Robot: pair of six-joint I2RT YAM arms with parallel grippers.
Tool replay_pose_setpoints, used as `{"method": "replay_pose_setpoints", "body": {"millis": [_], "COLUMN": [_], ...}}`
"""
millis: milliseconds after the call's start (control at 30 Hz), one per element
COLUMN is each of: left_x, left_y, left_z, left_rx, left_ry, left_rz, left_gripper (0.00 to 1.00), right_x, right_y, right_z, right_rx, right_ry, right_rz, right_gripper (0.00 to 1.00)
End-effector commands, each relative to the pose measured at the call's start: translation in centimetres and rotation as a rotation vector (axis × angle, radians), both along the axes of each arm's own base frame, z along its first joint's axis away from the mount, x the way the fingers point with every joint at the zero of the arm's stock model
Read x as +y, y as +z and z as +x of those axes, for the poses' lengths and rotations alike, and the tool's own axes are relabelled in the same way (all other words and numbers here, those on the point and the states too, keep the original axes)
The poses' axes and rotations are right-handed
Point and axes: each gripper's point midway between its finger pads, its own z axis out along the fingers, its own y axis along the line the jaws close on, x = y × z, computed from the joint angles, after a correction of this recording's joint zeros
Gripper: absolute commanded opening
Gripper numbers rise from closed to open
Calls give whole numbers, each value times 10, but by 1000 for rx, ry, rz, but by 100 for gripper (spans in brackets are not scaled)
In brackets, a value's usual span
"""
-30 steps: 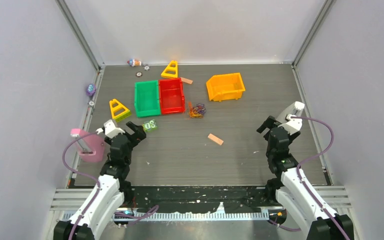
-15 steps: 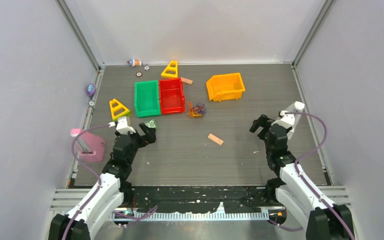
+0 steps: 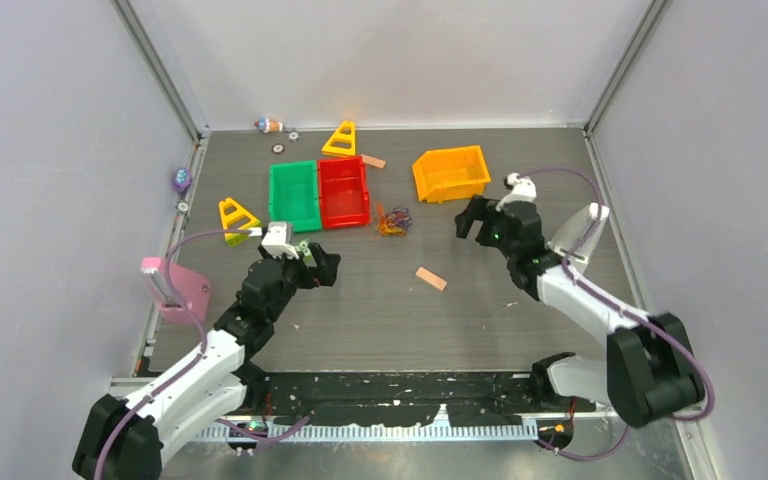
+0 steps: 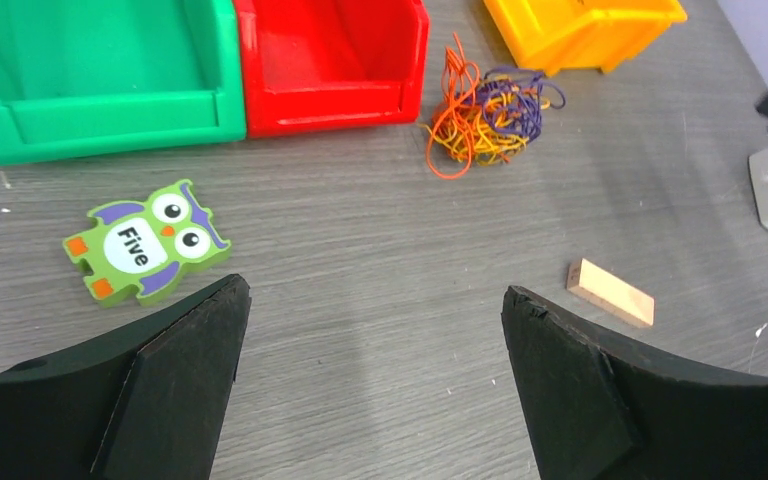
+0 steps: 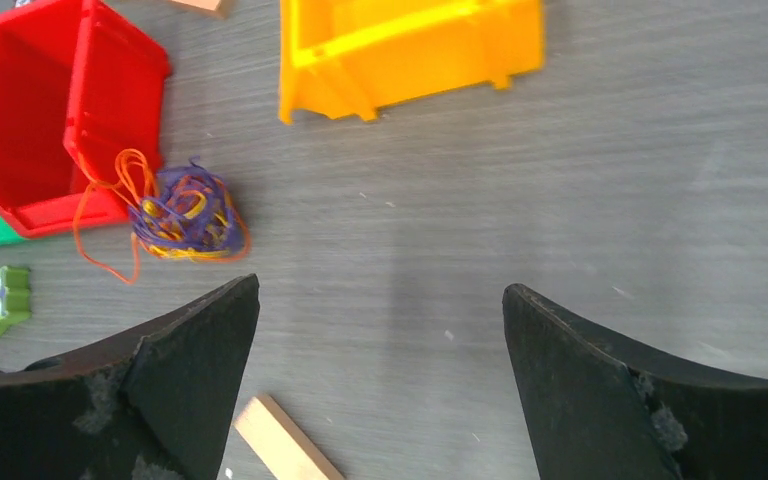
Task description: Untangle the cables
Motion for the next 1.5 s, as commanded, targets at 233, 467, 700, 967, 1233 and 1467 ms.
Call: {"method": "replay_pose_setpoints", "body": {"millis": [233, 467, 700, 967, 1233, 1467], "left_x": [-24, -31, -33, -49, -93, -123], "left_y": [9, 7, 4, -1, 4, -25], "left_z": [4, 7, 8, 9, 25, 37], "left_rx": [-113, -100, -89, -54, 42, 133], "left_ry": [-125, -152, -162, -237, -355, -422], "left_rz": [28, 26, 35, 38, 5, 16], "left_gripper": [96, 95, 94, 94, 92, 91], "right_x": [124, 186, 197, 181, 173, 166], "right_y": [3, -19, -37, -10, -20, -31], "right_z": [60, 74, 74, 17, -20, -16], "right_rx": [69, 120, 164, 83, 21, 20], "right_ry": [329, 429, 466, 589, 653, 595], "right_rz": [-25, -2, 1, 24, 87, 85], "right_gripper": [89, 82, 26, 5, 5, 13]}}
